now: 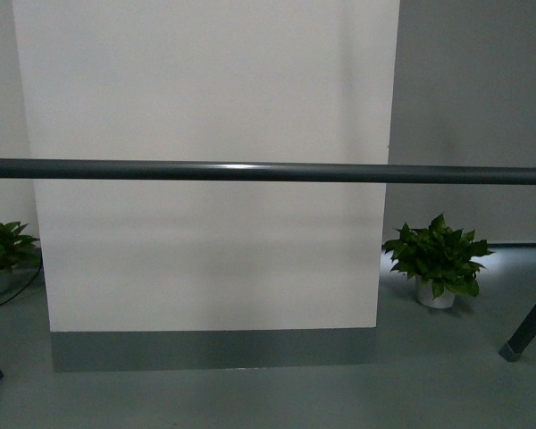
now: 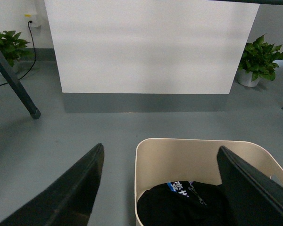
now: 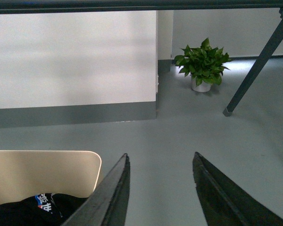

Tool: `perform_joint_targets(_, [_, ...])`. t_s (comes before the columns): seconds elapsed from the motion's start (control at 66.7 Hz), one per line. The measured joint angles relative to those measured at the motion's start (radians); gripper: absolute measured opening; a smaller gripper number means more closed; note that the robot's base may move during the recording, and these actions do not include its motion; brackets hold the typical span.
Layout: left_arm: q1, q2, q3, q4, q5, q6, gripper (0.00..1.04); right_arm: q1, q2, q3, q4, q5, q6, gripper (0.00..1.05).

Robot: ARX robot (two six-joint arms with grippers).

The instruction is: Move hamper under clothes hanger

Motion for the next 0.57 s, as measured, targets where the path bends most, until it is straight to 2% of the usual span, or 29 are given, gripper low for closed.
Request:
perform_joint_targets(0.15, [0.0, 0.0, 0.0, 0.0, 0.0, 0.0, 1.0, 0.0, 0.0, 0.0, 0.0, 0.0, 0.0, 0.79])
perform_joint_targets(0.27, [0.0, 0.0, 0.0, 0.0, 0.0, 0.0, 0.98, 0.0, 0.0, 0.0, 0.0, 0.0, 0.0, 0.98])
perform_joint_targets(0.57, [0.0, 0.0, 0.0, 0.0, 0.0, 0.0, 0.98, 0.0, 0.0, 0.0, 0.0, 0.0, 0.0, 0.97])
